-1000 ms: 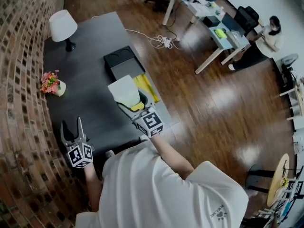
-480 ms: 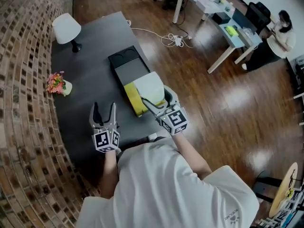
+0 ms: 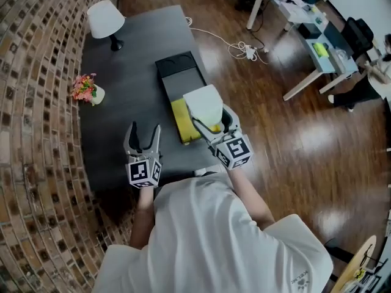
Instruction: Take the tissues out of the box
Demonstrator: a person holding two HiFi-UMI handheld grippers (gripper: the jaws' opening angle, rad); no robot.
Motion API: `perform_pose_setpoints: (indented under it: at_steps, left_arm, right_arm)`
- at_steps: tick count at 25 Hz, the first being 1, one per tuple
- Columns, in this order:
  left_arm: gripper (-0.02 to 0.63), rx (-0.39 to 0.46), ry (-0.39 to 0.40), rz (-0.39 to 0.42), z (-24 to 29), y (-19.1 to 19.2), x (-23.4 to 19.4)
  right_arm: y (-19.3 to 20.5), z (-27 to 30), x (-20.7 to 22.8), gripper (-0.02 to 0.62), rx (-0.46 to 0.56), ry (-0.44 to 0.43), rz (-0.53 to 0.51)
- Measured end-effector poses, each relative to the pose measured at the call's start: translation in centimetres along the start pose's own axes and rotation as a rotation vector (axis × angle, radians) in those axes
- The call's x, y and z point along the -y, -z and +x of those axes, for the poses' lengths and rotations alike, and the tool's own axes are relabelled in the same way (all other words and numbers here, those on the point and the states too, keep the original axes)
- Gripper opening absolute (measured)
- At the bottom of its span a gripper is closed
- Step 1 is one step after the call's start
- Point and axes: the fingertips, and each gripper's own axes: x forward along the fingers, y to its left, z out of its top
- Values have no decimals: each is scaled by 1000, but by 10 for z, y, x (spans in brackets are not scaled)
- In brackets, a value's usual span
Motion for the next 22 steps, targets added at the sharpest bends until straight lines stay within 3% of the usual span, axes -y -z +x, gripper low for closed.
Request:
perform_pose_setpoints:
  at_steps: [11,22]
  left_arm:
    - [333,-18,-48,27,-16,-3,-36]
    - [333,-8,-64,61,-32,-19,-89]
  right_arm:
    - [-4,23,-38,403,40,-90,50]
    - [-14,51,-74,405,74,-44,11]
